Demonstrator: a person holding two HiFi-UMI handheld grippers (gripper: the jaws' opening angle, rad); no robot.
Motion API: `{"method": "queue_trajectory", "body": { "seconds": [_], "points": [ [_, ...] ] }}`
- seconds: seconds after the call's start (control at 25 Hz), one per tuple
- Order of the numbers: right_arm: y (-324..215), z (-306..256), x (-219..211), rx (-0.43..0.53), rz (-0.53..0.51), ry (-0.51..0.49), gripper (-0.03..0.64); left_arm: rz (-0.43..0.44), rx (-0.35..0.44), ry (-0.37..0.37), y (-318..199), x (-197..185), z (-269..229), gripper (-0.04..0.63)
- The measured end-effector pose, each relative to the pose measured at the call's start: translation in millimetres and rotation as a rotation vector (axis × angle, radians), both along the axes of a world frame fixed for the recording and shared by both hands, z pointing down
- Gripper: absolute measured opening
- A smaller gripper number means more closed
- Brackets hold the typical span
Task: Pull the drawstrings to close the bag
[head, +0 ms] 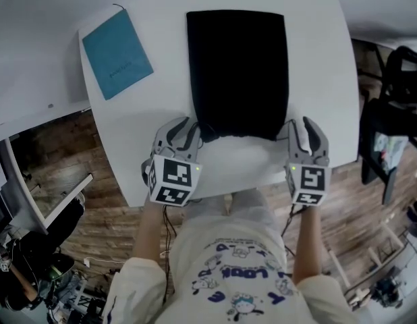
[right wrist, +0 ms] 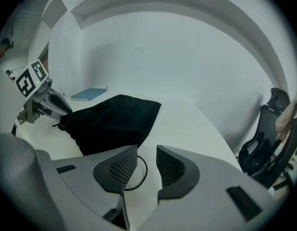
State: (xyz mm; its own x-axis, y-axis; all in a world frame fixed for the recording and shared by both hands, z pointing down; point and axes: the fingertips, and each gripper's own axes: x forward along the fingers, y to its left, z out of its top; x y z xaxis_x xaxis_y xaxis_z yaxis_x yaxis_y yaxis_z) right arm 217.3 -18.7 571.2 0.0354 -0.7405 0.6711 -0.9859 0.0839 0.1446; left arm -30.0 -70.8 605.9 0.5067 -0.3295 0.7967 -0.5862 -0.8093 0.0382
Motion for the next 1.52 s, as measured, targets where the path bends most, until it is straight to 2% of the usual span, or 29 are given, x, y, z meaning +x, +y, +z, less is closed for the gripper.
{"method": "queue_trajectory", "body": {
  "seconds": [0.12,0.2,0.36,0.56,0.8,1.0,1.08,1.16,1.28,1.4,1.52],
  "points": [
    [-0.9,5.1,-0.5,-0.018,-0.042,-0.01,0.106,0.018,-0.013,-0.014,0.3,3.9,3.9,0.087],
    [1.0,9.5,-2.9,-0.065,-0.092,-0.007,0.11,0.025,-0.028,-0.019,2.0,5.6,6.6,0.078],
    [3.0,17.3,-2.8,-0.12,-0.187,0.013,0.112,0.014,-0.043,-0.015,3.4,4.4,8.7,0.008],
    [10.9,21.6,-3.3,-0.195,-0.302,0.009,0.112,-0.024,-0.054,-0.01,2.4,0.9,8.3,0.002],
    [7.1,28.7,-14.2,-0.279,-0.49,0.059,0.117,-0.061,-0.061,-0.003,1.6,-2.7,3.6,0.002],
    [5.4,31.7,-17.1,-0.311,-0.6,0.019,0.117,-0.077,-0.061,-0.007,1.7,-3.1,0.9,0.002],
    [7.1,33.8,-19.1,-0.307,-0.633,0.006,0.104,-0.088,-0.058,-0.003,1.3,-2.7,0.2,0.002],
    [11.0,33.5,-22.7,-0.332,-0.669,0.001,0.06,-0.103,-0.052,0.007,0.1,-1.4,-0.8,0.002],
    [13.9,33.5,-26.5,-0.341,-0.645,-0.05,0.004,-0.127,-0.066,0.007,0.3,-2.1,-2.1,0.002],
    [10.8,26.2,-26.0,-0.304,-0.553,-0.139,0.003,-0.151,-0.074,-0.005,2.0,-4.6,-5.0,0.002],
    [-2.4,14.3,-15.9,-0.224,-0.452,-0.145,0.003,-0.183,-0.056,-0.007,0.4,-7.4,-9.0,0.002]
  ]
}}
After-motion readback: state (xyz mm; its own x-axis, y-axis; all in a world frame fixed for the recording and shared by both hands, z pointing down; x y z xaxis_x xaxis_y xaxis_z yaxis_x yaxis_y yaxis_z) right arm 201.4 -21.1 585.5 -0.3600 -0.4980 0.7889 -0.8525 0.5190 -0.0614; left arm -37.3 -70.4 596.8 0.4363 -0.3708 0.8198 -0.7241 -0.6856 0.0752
